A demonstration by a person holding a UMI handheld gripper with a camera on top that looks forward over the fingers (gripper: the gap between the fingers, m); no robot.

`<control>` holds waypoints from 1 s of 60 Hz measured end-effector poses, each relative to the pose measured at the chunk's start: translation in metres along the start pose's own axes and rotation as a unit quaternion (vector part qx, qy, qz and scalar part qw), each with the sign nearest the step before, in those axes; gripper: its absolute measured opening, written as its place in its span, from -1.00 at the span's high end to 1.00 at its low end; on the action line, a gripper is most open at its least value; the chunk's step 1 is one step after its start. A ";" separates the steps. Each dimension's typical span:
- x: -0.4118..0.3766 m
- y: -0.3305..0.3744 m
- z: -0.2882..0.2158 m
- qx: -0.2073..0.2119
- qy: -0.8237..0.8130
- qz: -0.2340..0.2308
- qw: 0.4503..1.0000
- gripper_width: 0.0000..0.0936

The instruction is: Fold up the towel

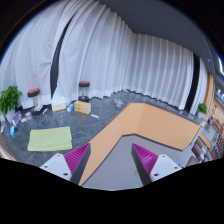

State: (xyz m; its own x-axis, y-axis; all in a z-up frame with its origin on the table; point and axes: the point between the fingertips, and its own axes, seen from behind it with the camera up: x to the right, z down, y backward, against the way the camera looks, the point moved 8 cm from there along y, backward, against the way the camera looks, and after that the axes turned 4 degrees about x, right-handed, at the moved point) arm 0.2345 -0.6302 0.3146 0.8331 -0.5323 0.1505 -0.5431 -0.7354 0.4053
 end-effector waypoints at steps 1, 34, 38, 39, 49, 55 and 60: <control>0.000 0.000 0.000 0.000 0.000 -0.001 1.000 -0.81; -0.186 0.014 0.135 -0.094 0.047 -0.151 0.983 -0.81; -0.247 0.010 0.138 -0.091 0.055 -0.191 0.976 -0.81; -0.263 0.008 0.138 -0.090 0.057 -0.200 0.974 -0.81; -0.414 -0.040 0.120 -0.062 0.056 -0.260 0.962 -0.81; -0.486 -0.086 0.106 -0.046 0.058 -0.262 0.962 -0.81; -0.531 -0.128 0.103 -0.046 0.065 -0.254 0.964 -0.81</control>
State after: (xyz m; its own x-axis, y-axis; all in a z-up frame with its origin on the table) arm -0.1493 -0.2965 0.0898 0.9984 -0.0520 0.0218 -0.0556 -0.8434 0.5343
